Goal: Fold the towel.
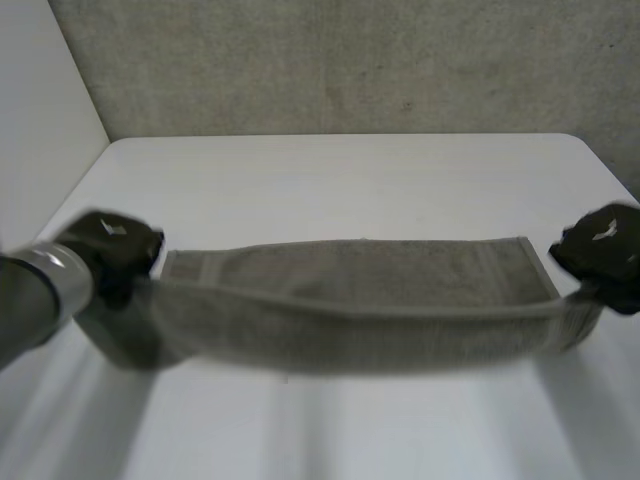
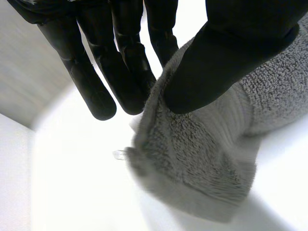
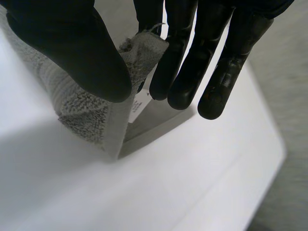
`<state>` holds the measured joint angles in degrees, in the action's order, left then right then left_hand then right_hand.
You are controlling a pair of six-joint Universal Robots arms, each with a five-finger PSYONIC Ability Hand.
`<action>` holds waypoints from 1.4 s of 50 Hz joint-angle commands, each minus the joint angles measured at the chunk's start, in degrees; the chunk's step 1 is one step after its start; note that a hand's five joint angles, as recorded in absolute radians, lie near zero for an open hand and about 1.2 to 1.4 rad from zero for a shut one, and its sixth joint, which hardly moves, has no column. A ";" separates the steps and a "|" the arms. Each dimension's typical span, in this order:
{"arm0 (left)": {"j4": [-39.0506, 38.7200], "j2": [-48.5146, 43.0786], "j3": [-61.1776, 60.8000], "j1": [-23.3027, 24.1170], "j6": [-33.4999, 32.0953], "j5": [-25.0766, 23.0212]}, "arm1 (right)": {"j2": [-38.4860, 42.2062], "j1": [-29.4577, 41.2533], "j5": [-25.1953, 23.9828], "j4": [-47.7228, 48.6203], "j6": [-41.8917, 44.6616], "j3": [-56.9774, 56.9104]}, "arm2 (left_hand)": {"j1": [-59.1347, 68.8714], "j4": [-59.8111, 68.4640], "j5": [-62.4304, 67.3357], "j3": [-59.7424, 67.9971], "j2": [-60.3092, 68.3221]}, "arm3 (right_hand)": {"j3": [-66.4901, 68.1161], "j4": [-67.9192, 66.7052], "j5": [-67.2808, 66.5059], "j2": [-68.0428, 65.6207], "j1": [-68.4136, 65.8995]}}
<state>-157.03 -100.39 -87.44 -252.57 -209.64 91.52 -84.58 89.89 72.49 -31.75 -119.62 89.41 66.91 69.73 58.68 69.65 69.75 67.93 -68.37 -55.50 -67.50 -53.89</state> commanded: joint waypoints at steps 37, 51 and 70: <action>-35.54 -20.63 30.75 -0.20 17.60 -0.46 | 17.00 10.13 7.40 50.03 -24.61 -23.67 | 13.09 10.27 11.32 10.35 10.25 | 12.07 -11.63 -14.50 -12.50 -26.11; -43.10 -21.69 1.04 -1.79 15.40 -4.86 | 25.88 9.52 0.46 43.45 -18.83 -3.91 | 13.09 10.27 11.32 10.35 10.25 | 12.07 -11.63 -14.50 -12.50 -26.11; -1.88 9.16 -20.14 -7.76 -0.07 -5.03 | 1.26 -2.18 -0.86 -2.97 2.90 7.01 | 13.09 10.27 11.32 10.35 10.25 | 12.07 -11.63 -14.50 -12.50 -26.11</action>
<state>-179.37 -103.49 -104.18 -259.44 -207.74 87.09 -74.57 91.77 73.19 -20.78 -122.13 93.33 67.25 69.76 59.00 69.69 69.79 68.13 -68.38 -56.00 -67.51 -54.30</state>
